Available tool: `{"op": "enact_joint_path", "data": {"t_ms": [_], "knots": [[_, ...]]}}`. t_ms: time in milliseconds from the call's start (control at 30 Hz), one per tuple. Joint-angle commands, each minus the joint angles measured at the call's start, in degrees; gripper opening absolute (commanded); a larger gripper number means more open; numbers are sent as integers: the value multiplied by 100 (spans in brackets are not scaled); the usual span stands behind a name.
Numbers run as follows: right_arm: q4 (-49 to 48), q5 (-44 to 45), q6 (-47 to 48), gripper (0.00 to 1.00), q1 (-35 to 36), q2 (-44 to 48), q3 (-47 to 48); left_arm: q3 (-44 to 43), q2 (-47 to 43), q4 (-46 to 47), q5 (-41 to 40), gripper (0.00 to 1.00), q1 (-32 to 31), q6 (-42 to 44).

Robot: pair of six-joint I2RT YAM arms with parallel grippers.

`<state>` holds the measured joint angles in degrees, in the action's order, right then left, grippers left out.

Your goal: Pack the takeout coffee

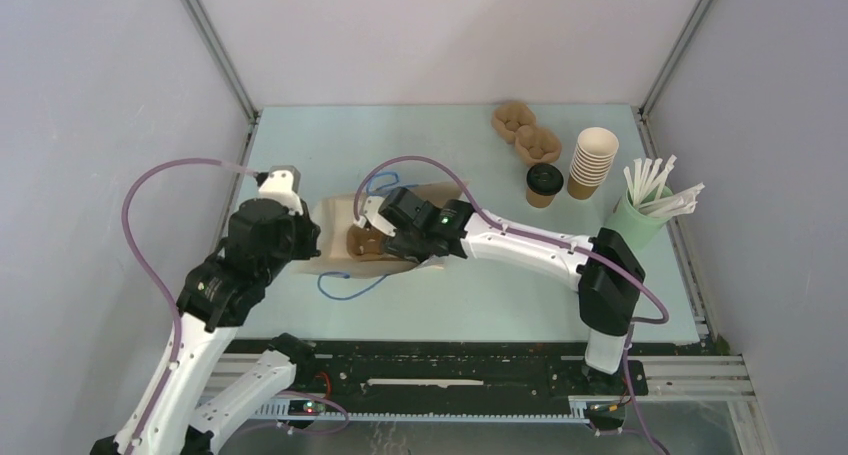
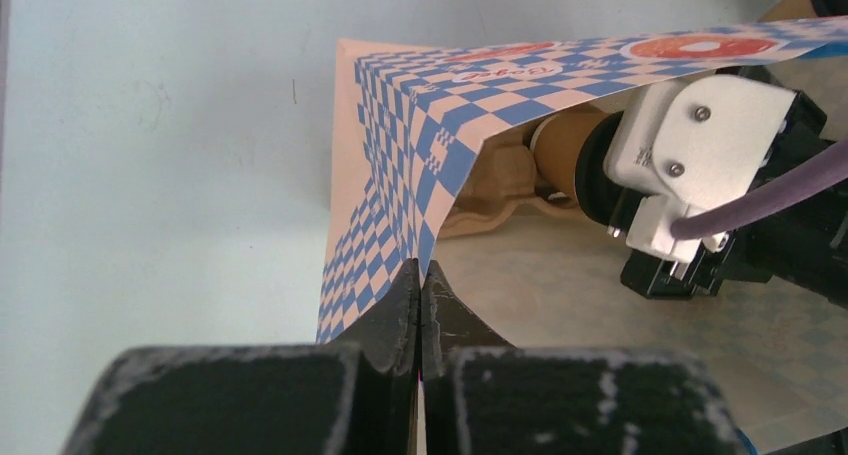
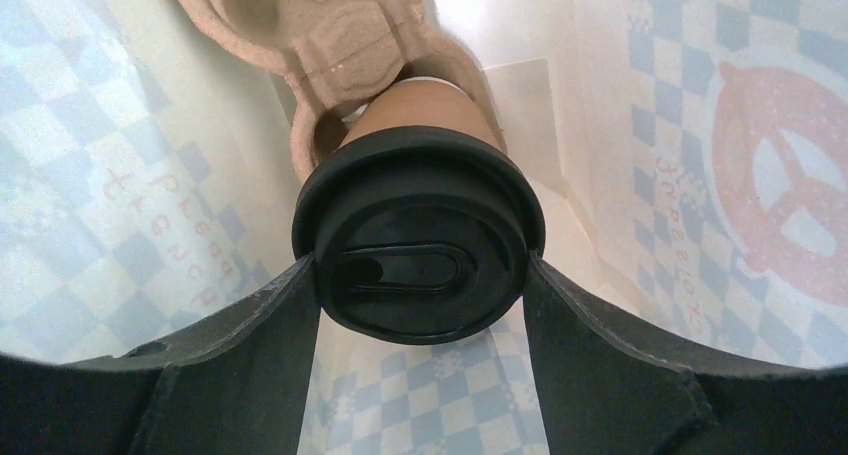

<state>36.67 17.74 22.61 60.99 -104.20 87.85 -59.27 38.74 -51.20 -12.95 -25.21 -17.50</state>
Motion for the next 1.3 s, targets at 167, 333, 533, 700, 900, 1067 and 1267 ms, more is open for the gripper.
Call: {"op": "enact_joint_path", "data": {"t_ms": [167, 333, 533, 700, 900, 1067, 1267], "knots": [[1679, -1968, -683, 9, -425, -459, 1236, -1737, 1193, -889, 378, 0, 243, -123], [1783, -1564, -859, 10, -522, -582, 1330, -2597, 2006, -1628, 483, 0, 261, -361], [1494, -792, -967, 9, -476, -905, 1686, -3340, 2884, -2585, 692, 0, 330, -589], [1395, 116, -1006, 7, -324, -1108, 1896, -3736, 3196, -2797, 724, 1, 376, -662], [1350, 244, -1084, 6, -391, -974, 1838, -3887, 3377, -2873, 658, 0, 383, -699], [1286, 469, -1084, 5, -342, -750, 1831, -3740, 3269, -2773, 567, 0, 377, -720], [1016, 830, -1096, 4, -351, -492, 1836, -3584, 3137, -2533, 682, 2, 377, -701]]}}
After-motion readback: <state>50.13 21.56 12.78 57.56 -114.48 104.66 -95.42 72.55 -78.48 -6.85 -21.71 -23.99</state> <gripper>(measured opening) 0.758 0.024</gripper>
